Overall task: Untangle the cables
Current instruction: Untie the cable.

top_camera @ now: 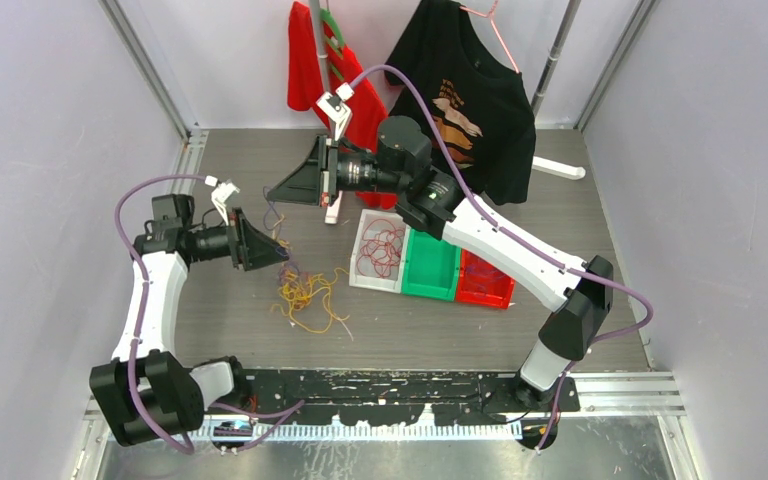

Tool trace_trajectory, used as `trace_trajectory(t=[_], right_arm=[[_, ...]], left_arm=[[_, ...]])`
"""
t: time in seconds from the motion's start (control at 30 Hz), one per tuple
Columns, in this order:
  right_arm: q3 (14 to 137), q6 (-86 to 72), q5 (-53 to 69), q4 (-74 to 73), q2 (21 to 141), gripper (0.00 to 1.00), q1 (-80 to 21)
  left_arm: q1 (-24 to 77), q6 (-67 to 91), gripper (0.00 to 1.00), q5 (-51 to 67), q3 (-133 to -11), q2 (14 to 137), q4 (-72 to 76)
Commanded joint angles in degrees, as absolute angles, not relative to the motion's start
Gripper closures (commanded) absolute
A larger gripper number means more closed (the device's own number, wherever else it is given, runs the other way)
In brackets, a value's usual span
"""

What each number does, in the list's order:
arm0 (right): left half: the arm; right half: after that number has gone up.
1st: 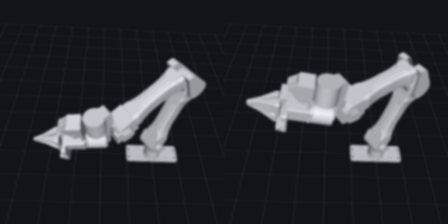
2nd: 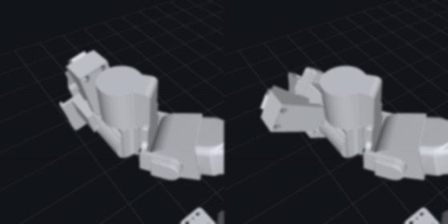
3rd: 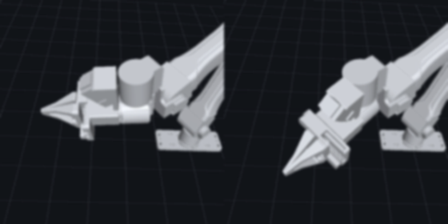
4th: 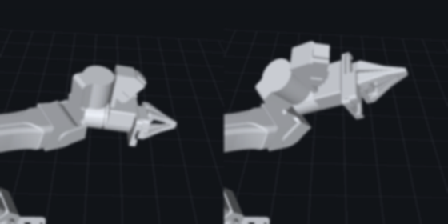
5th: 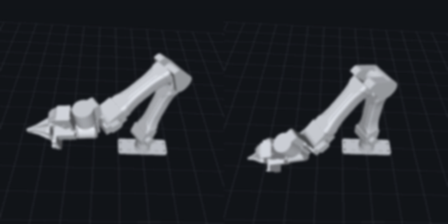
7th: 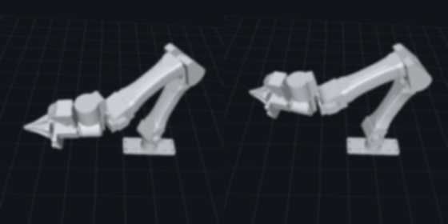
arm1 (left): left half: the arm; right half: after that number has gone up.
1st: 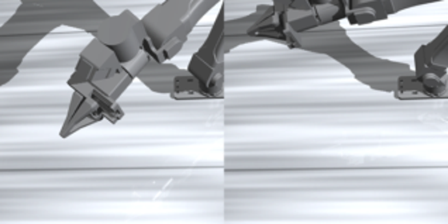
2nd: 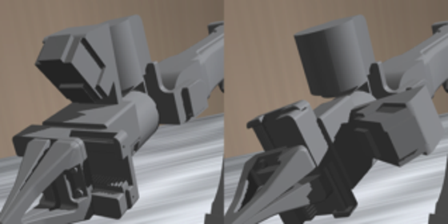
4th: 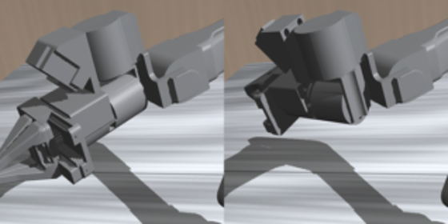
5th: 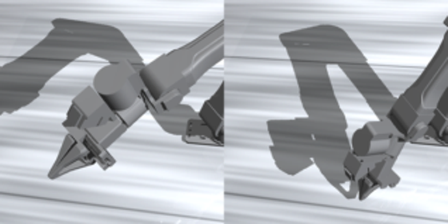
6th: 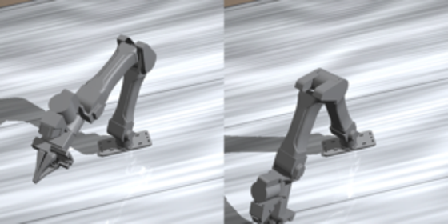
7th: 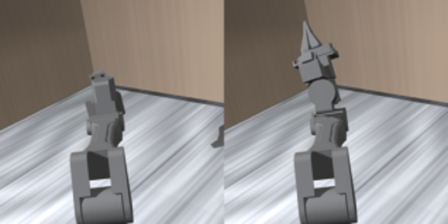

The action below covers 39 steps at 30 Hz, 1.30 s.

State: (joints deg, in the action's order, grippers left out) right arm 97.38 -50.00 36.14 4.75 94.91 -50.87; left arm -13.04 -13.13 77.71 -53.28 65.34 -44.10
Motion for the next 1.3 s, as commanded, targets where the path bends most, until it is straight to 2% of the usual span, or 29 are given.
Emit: trace_trajectory(t=[0.0,0.13,0.23,0.33,0.47,0.57,0.83,1.0,1.1,1.27], right_arm=[[99.9,-51.6,37.4,8.8,94.7,0.99,-50.8],[100.2,-52.3,37.6,9.2,94.8,0.99,-50.8],[100.2,-53.7,38.2,10.6,95.0,0.99,-50.8],[100.4,-55.0,38.7,11.7,95.1,0.99,-50.8],[100.2,-55.7,39.1,11.9,94.9,0.99,-50.7],[99.6,-56.0,39.2,12.1,94.5,0.99,-50.8],[98.9,-56.8,39.6,12.6,94.0,0.99,-50.8],[98.6,-57.2,40.0,12.5,93.4,0.99,-50.7],[97.5,-56.8,40.1,11.1,92.1,0.99,-50.0],[90.9,-54.4,39.5,8.0,85.4,0.99,-46.7]], left_arm=[[-12.3,-33.7,0.56,75.7,-57.1,65.6,-59.5],[-12.2,-48.9,0.55,76.2,-59.9,68.8,-72.7],[-12.1,-47.9,0.56,76.1,-59.0,68.6,-70.1],[-12.1,-38.8,0.62,75.5,-55.9,65.9,-60.1],[-12.1,-16.0,0.84,71.5,-49.0,59.6,-32.6],[-11.5,-8.9,0.91,70.5,-46.2,56.5,-23.5],[-10.4,-12.9,0.87,72.8,-48.2,58.6,-29.6],[-9.9,-10.1,0.96,69.4,-47.2,57.8,-26.5],[-10.0,-4.3,1.0,63.1,-45.7,56.7,-21.3],[-11.1,-3.9,1.0,46.8,-45.0,54.9,-20.3]])
